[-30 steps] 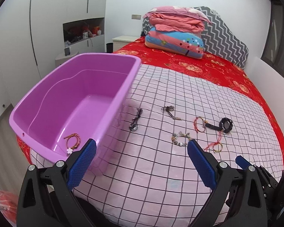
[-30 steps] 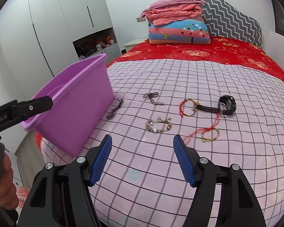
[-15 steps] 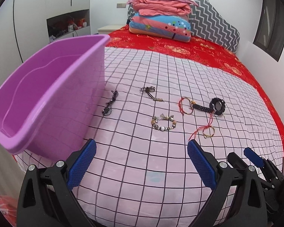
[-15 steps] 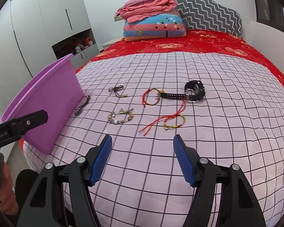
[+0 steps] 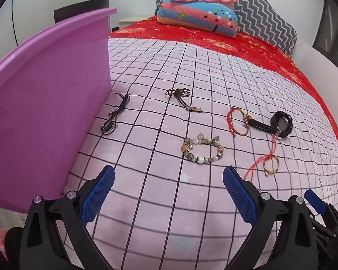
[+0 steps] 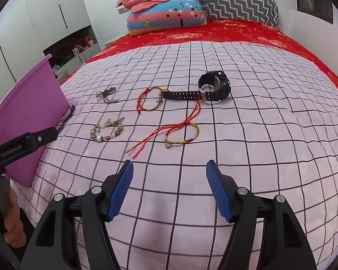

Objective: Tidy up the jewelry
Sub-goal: 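Move the right tool to the rainbow red-cord bracelet while the left tool approaches the beaded bracelet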

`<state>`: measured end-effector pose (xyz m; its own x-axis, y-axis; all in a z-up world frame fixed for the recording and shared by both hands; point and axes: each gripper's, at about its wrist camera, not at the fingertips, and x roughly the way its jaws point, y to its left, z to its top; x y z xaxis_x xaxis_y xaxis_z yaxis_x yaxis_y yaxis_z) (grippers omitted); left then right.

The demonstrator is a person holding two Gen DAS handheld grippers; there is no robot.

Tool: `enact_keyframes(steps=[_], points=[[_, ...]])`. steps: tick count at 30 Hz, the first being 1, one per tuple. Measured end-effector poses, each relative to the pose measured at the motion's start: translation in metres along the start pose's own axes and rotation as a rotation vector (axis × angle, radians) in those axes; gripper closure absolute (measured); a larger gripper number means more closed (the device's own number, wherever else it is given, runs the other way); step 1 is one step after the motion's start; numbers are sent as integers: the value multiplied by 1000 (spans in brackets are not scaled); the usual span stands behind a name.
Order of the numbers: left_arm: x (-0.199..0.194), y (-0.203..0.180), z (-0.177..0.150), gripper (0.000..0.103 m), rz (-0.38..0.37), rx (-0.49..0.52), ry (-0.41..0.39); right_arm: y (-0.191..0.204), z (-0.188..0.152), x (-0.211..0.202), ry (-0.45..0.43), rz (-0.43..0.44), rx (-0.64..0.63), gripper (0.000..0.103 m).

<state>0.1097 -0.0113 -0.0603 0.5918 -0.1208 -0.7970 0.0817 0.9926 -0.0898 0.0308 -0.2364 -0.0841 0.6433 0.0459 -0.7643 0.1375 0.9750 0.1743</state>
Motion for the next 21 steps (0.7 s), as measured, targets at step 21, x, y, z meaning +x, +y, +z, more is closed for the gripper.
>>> enact_keyframes(steps=[21], points=[[87,-8,19,8,64,49,59,-13,28,71,33,-55,-9,39]])
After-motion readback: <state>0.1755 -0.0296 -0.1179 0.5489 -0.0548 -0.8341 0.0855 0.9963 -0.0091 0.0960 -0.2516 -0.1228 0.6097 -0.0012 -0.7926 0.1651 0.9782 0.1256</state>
